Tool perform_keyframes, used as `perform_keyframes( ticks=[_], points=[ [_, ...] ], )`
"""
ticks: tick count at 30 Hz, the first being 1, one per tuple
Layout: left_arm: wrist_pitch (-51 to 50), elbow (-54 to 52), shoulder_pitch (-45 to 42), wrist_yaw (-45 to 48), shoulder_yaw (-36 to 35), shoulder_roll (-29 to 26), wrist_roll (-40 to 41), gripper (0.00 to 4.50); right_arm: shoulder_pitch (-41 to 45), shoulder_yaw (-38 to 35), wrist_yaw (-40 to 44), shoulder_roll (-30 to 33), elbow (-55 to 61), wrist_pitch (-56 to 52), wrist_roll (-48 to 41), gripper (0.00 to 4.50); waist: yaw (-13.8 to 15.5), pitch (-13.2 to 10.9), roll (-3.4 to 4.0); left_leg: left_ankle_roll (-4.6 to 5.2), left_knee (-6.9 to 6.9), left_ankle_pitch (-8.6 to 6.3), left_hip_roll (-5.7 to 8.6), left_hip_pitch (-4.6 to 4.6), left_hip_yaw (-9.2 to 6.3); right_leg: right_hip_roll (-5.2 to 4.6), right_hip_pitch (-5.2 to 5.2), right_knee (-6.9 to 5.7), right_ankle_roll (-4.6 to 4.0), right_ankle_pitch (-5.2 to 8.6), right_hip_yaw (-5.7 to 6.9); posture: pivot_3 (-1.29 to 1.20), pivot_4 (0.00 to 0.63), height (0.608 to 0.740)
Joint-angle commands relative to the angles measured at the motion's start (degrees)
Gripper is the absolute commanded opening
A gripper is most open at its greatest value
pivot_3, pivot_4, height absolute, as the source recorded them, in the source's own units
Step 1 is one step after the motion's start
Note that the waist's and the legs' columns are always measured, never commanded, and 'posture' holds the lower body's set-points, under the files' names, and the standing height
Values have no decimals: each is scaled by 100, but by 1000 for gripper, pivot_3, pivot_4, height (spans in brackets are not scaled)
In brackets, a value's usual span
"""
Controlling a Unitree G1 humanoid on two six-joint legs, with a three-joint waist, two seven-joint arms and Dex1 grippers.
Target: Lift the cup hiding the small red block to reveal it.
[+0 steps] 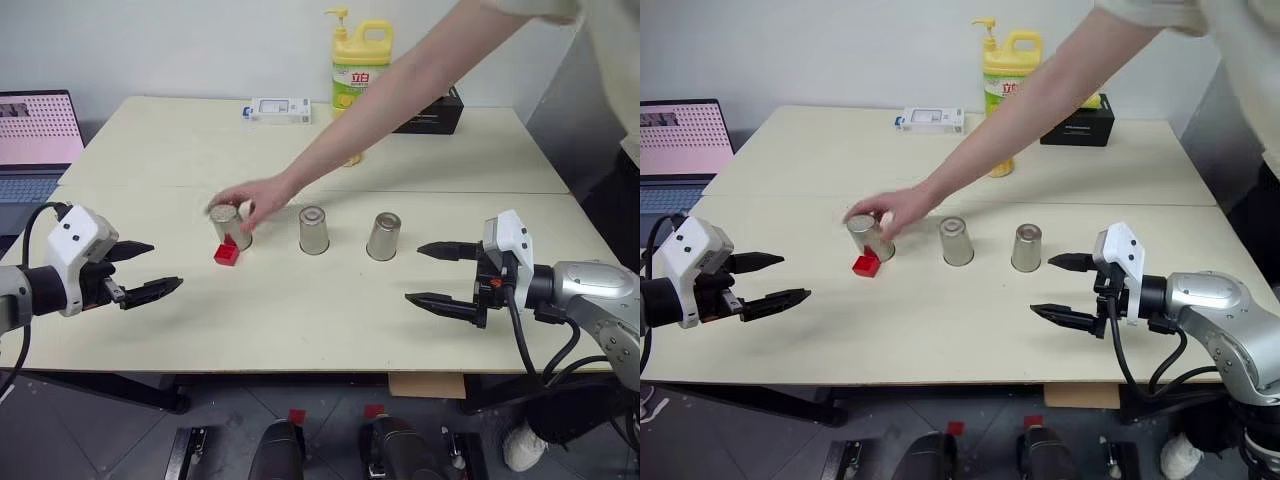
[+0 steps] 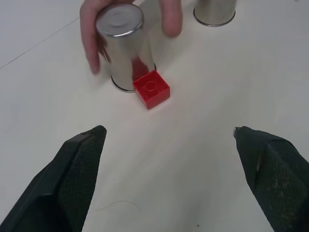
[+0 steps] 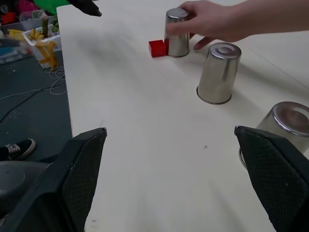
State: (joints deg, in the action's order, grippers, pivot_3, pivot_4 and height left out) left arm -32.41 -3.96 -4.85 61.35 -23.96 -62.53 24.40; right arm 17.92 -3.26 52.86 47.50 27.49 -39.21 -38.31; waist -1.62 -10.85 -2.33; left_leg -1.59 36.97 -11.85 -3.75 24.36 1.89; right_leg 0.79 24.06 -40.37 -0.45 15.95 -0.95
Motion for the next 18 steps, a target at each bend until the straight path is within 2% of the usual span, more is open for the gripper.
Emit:
perform_keyframes(
  ticks=[1,18],
  points=[
    [40,-52,-80,-17,-34,-29,18,4494,67,-111,-4,33,213,73,-25,4500,0,0,0,0,0,0,0,0,0,0,0,0,0,0,0,0,150,740],
    [31,-16,-173,5,23,-71,5,4494,80,-79,-35,1,217,89,-3,4500,0,0,0,0,0,0,0,0,0,0,0,0,0,0,0,0,150,740]
  ],
)
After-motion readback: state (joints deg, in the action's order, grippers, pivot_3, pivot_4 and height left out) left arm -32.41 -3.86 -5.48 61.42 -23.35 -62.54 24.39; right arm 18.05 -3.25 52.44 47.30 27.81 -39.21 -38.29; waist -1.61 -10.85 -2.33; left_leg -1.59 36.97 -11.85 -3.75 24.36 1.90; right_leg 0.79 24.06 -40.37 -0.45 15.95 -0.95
